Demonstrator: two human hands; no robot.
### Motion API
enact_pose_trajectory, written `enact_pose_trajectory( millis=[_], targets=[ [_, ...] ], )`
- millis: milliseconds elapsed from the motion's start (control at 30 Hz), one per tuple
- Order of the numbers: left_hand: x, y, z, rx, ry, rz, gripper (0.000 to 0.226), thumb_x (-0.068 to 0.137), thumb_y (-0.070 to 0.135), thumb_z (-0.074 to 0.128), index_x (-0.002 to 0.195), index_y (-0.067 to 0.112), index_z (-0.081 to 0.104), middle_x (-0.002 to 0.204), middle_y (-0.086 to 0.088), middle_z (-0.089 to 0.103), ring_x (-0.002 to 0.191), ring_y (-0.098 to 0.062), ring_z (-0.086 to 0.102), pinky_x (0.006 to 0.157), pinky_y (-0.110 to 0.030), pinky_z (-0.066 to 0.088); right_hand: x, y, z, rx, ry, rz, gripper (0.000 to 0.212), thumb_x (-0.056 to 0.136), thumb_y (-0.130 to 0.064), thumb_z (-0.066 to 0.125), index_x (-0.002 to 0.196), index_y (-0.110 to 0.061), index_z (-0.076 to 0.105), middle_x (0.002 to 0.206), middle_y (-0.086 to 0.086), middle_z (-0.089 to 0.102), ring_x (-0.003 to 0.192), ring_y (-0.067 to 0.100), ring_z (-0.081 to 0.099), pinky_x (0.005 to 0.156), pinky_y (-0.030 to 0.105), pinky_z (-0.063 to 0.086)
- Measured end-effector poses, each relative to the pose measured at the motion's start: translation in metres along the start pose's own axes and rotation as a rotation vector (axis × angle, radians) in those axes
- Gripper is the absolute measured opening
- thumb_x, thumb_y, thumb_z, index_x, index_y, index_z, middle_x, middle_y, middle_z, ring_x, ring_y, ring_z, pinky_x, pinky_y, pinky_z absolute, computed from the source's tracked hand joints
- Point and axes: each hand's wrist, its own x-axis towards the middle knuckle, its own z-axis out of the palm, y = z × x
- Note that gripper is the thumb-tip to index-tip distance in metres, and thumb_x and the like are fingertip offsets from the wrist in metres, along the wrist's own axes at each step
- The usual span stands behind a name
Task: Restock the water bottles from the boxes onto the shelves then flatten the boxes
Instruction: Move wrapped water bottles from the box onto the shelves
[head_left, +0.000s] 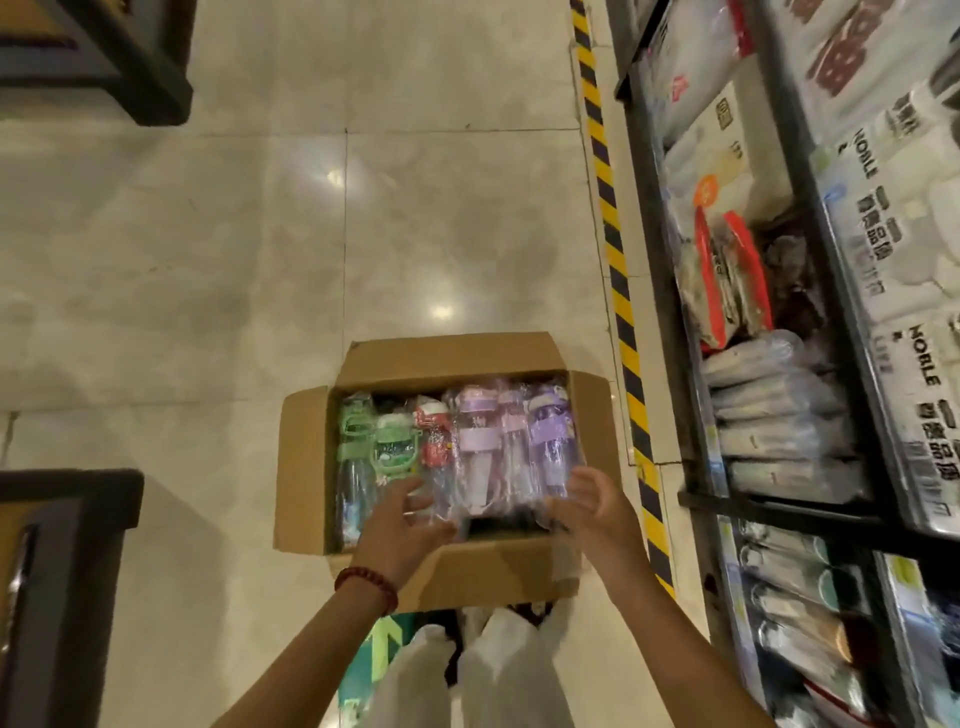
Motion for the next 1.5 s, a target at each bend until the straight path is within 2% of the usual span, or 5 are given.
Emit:
enact_pose_trajectory(
  millis=[433, 733, 1100, 1267, 1500],
  targets=[
    [0.208, -0.074, 0.105, 0.155, 0.069, -0.087, 0.081, 0.075, 0.018, 0.078, 0.142, 0.016, 0.034, 0.145, -0.006, 0.04, 0.131, -0.027, 0.039, 0.107, -0.045, 0.037, 0.209, 0.106, 0.031, -0.205, 0.041, 0.067, 0.075, 0.082, -0.023, 0.072, 0.143, -0.013, 0.031, 0.141, 0.005, 0.043, 0.125, 0.023, 0.045, 0.089, 0.026, 0.037],
    [0.258, -0.098, 0.138, 0.159, 0.203, -0.121, 0.082, 0.068, 0.034, 0.082, 0.134, 0.013, 0.038, 0.124, -0.004, 0.056, 0.113, -0.025, 0.055, 0.091, -0.036, 0.044, 0.236, 0.129, 0.067, -0.664, 0.275, 0.085, 0.089, 0.067, -0.053, 0.075, 0.129, -0.003, 0.037, 0.129, 0.019, 0.042, 0.119, 0.036, 0.038, 0.096, 0.04, 0.036],
    [0.258, -0.083, 0.141, 0.04, 0.14, -0.23, 0.047, 0.068, 0.03, 0.082, 0.098, 0.013, 0.05, 0.084, 0.002, 0.052, 0.073, -0.012, 0.05, 0.056, -0.019, 0.036, 0.245, 0.126, 0.07, -0.511, 0.21, 0.201, 0.096, 0.057, -0.061, 0.078, 0.123, -0.003, 0.04, 0.12, 0.015, 0.05, 0.11, 0.036, 0.05, 0.093, 0.045, 0.045],
    [0.256, -0.077, 0.151, 0.031, 0.159, -0.239, 0.074, 0.065, 0.026, 0.084, 0.117, 0.006, 0.035, 0.09, 0.005, 0.041, 0.09, -0.019, 0.044, 0.075, -0.029, 0.037, 0.243, 0.127, 0.084, -0.341, 0.224, 0.196, 0.102, 0.05, -0.053, 0.082, 0.125, -0.005, 0.032, 0.116, 0.017, 0.057, 0.102, 0.037, 0.06, 0.086, 0.046, 0.052],
    [0.233, -0.068, 0.13, -0.095, 0.158, -0.234, 0.081, 0.063, 0.02, 0.084, 0.126, 0.008, 0.035, 0.111, -0.001, 0.049, 0.108, -0.025, 0.049, 0.086, -0.032, 0.041, 0.215, 0.125, 0.064, -0.053, 0.137, 0.269, 0.068, 0.066, -0.032, 0.081, 0.115, -0.018, 0.035, 0.089, -0.006, 0.053, 0.076, 0.017, 0.058, 0.069, 0.031, 0.047]
  ],
)
